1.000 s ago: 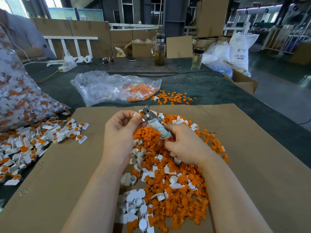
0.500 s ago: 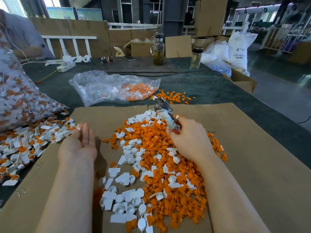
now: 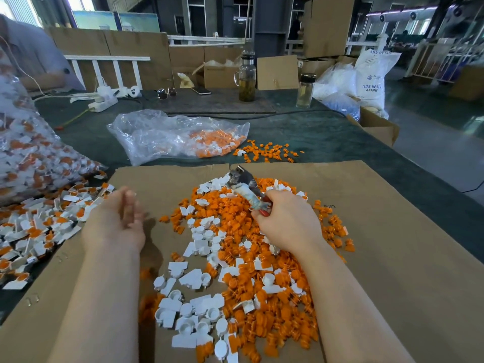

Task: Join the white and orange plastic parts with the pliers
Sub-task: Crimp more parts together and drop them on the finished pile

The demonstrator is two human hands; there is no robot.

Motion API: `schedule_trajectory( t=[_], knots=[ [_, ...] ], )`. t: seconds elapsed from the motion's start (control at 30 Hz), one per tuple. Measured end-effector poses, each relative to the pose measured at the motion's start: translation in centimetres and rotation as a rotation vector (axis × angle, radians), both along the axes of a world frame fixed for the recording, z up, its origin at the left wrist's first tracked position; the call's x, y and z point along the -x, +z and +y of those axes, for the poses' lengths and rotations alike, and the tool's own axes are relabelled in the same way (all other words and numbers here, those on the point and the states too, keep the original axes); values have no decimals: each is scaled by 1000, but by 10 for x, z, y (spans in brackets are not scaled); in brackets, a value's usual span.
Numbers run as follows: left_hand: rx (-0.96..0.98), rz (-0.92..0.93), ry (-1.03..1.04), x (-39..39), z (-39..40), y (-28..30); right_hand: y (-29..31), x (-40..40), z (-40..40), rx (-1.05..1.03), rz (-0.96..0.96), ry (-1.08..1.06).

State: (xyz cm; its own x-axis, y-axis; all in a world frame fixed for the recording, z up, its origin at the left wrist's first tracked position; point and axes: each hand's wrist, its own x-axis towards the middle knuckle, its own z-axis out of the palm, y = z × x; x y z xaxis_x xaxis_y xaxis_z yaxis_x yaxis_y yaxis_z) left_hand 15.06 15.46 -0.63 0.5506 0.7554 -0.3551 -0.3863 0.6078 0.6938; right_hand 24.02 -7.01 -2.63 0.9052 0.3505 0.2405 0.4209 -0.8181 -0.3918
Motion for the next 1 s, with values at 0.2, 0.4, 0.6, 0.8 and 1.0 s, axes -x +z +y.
schedule_trajectory(
  t=[0.2,0.4,0.6,0.8,1.0],
  knots=[
    [-745,419,-377,-16,-34,-2,-4,4,11,19,-118,94],
    [-1298,704,-646,-22,-45,-16,-10,4,16,88,-153,168],
    [-1454,802,-744,-24,-42,-17,-13,3,17,110,-184,125],
    [-1498,811,-701,-24,-42,-17,-13,2,17,121,-177,97],
    [-1437,784,-640,-24,-45,-15,-13,1,15,140,-143,76]
  ],
)
